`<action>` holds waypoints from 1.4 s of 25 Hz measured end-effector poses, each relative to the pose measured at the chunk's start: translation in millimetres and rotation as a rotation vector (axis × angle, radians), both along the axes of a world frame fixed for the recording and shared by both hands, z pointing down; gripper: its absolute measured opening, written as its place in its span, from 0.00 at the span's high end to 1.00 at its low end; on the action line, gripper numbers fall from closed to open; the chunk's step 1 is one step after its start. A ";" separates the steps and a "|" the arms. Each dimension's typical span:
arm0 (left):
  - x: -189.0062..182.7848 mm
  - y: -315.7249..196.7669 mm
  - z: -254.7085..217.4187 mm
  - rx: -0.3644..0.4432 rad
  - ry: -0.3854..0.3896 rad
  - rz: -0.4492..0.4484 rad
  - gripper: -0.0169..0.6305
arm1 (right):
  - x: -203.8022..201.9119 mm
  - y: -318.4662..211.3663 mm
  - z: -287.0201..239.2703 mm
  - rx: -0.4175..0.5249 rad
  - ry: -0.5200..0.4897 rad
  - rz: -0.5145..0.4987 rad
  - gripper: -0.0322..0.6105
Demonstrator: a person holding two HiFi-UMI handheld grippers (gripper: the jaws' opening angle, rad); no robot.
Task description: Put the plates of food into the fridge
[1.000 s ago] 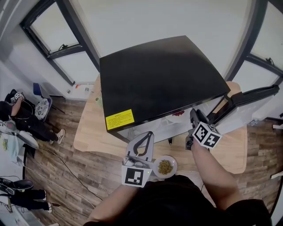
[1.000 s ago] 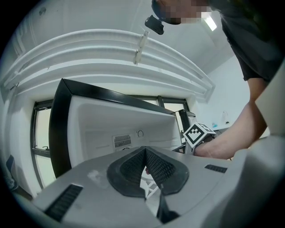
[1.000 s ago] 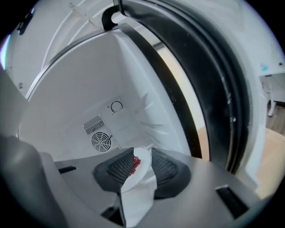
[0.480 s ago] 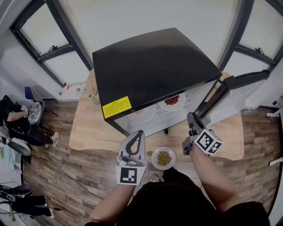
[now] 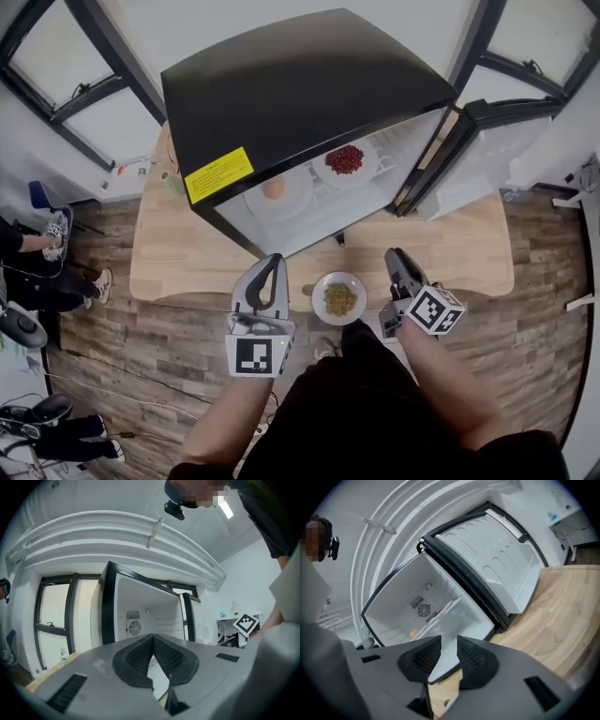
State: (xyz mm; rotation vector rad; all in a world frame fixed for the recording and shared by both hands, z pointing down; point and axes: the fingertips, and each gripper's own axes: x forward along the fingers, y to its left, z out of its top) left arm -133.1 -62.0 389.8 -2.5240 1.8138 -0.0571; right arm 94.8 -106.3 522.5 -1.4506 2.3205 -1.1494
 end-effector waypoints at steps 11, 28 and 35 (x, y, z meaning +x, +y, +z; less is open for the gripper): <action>1.9 29.5 21.7 -0.019 -0.019 0.013 0.97 | 8.4 71.4 89.0 -0.167 -0.047 0.057 0.76; -8.3 51.9 73.4 -0.104 -0.059 0.001 0.97 | -16.5 121.3 177.8 -0.385 -0.075 0.033 0.73; -11.2 59.1 79.4 -0.123 -0.068 -0.014 0.97 | -33.4 132.9 213.4 -0.509 -0.212 0.059 0.72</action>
